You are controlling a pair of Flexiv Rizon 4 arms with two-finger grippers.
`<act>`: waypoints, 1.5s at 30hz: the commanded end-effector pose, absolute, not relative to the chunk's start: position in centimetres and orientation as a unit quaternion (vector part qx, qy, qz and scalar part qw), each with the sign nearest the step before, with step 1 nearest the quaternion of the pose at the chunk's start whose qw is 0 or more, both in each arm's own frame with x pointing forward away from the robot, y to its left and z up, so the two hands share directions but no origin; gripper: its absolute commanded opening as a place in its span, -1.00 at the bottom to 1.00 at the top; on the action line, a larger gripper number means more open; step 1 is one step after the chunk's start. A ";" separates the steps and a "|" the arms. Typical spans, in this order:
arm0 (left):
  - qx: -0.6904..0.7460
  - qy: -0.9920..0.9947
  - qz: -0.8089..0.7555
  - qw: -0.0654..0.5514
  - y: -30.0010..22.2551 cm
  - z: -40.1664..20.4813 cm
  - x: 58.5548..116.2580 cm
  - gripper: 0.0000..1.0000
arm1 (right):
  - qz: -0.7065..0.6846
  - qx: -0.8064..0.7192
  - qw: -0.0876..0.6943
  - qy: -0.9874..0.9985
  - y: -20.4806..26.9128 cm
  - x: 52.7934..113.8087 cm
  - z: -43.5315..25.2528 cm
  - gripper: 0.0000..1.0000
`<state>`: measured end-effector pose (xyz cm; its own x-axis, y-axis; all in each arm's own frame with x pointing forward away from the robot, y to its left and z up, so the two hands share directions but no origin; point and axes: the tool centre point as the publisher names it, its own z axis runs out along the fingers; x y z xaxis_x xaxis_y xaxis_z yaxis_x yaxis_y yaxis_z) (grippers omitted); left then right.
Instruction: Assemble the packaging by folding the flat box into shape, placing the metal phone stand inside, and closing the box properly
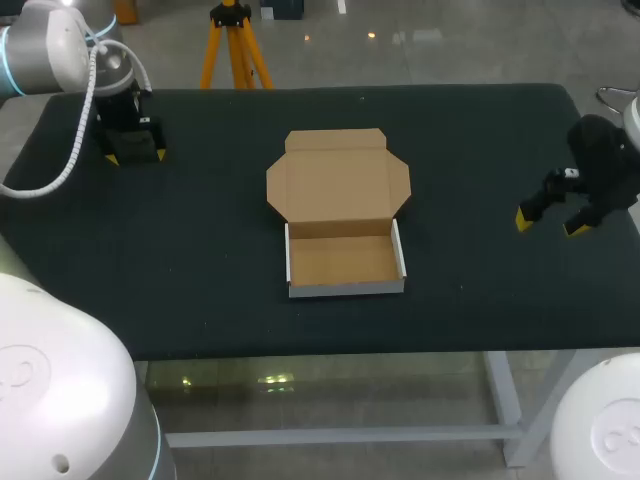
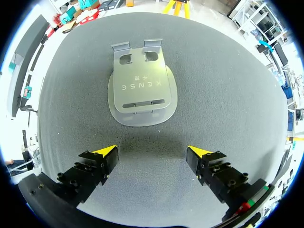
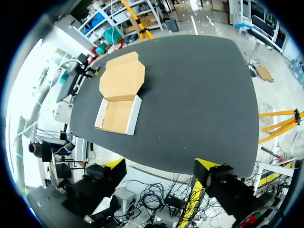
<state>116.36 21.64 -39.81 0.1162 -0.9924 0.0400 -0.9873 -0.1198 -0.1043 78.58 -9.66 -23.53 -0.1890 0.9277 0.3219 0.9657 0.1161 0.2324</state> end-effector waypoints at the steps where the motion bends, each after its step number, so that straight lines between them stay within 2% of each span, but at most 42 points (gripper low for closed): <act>1: -0.747 0.663 -0.045 0.022 21.7 -39.9 117.0 1.00 | -0.195 -0.635 0.049 -0.746 -9.7 78.5 -23.3 1.00; 45: -0.752 0.657 -0.047 0.025 22.5 -40.0 119.9 1.00 | -0.195 -0.635 0.049 -0.746 -9.7 78.5 -23.3 1.00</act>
<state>119.12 22.44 -39.73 0.1333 -0.9902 0.0409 -0.9838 -0.1372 -0.1153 78.57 -9.67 -23.53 -0.1890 0.9277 0.3220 0.9656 0.1161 0.2325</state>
